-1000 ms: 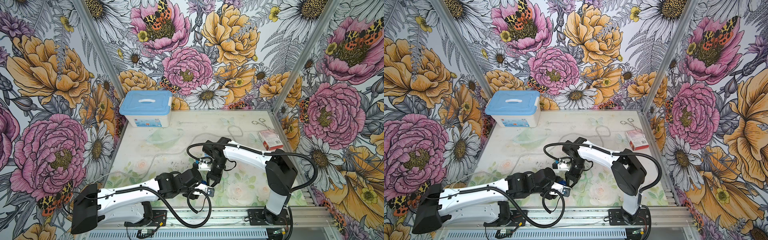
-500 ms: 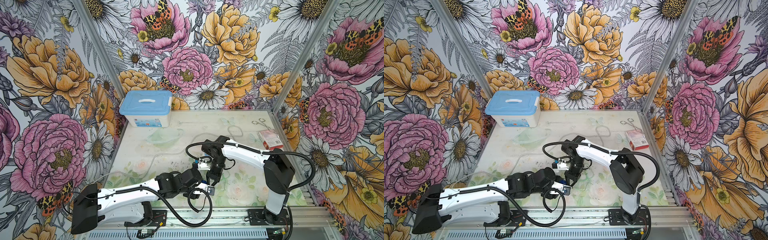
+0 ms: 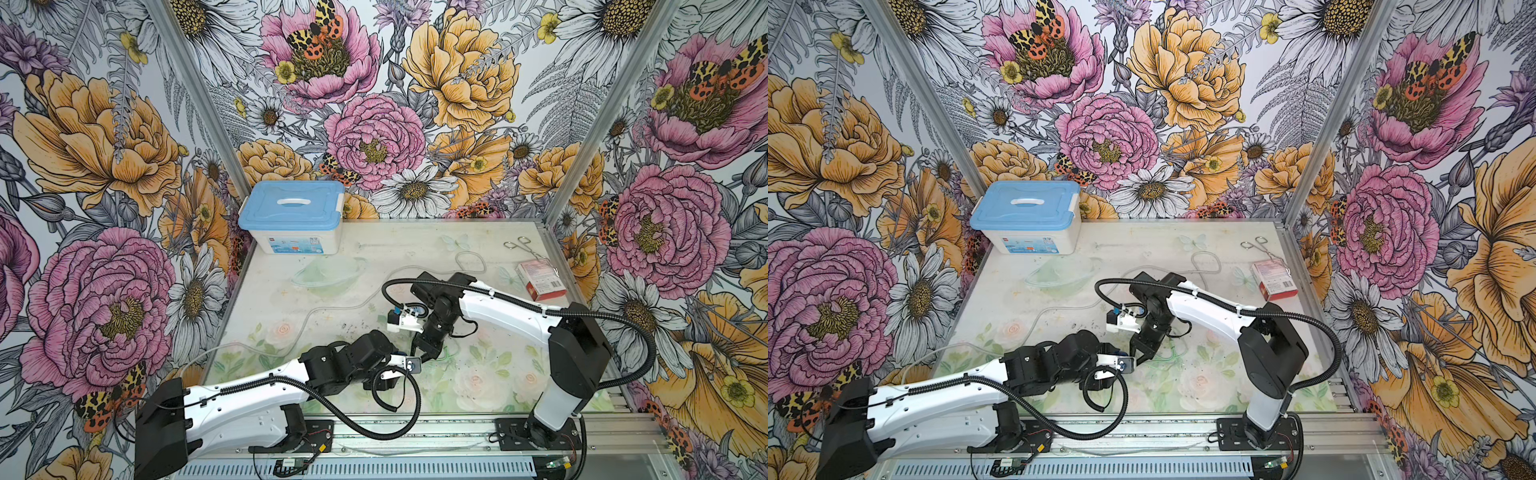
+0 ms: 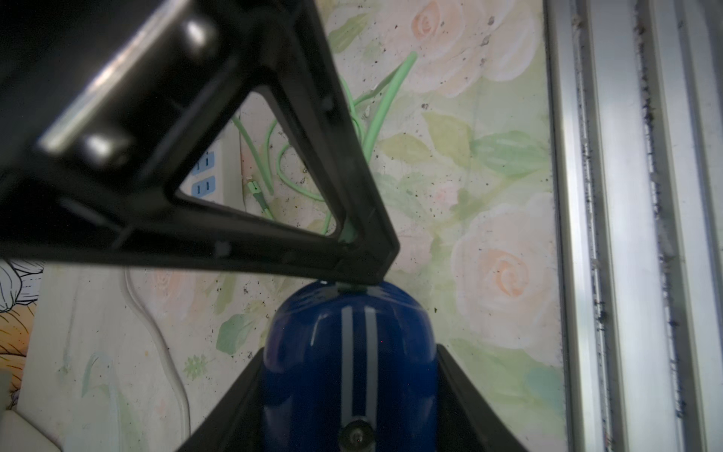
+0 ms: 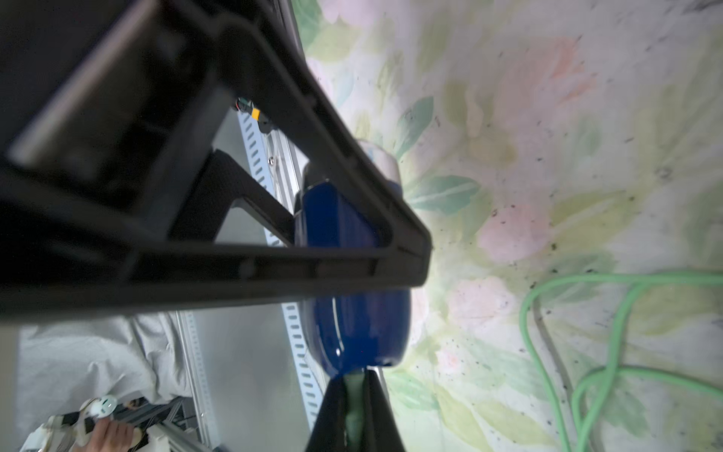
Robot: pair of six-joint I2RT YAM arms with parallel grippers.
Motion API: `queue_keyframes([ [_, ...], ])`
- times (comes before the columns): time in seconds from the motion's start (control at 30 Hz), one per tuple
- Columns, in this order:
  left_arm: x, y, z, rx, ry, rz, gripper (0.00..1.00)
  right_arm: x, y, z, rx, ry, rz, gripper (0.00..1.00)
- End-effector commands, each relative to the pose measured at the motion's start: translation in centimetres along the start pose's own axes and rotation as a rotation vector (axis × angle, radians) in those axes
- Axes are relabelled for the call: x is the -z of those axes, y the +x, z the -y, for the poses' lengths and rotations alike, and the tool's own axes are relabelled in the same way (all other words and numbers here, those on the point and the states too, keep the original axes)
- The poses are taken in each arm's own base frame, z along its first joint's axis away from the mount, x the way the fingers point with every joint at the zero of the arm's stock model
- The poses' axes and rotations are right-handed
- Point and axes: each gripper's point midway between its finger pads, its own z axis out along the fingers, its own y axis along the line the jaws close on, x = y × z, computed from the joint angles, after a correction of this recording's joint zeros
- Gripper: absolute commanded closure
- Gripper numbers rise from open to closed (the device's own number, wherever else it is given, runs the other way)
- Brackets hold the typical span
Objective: Charge the electric shaver
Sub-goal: Insert the charging cable into the electric shaver, then place the electric shaver at the center of the board.
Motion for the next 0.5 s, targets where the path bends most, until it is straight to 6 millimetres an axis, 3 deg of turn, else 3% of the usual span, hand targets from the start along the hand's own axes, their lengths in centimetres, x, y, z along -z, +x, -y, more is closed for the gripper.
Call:
queue_keyframes([
  [0.0, 0.9, -4.5, -0.4, 0.045, 0.027, 0.204, 1.0, 2.7, -5.0, 1.0, 0.118, 0.088, 0.245, 0.86],
  [0.3, -1.6, 0.4, -0.7, 0.03, 0.037, -0.016, 1.0, 7.1, -1.2, 0.8, -0.007, 0.191, 0.365, 0.71],
  [0.47, -3.2, 2.4, -1.1, 0.011, 0.063, -0.106, 1.0, 10.2, -0.1, 4.2, -0.115, 0.404, 0.461, 0.69],
])
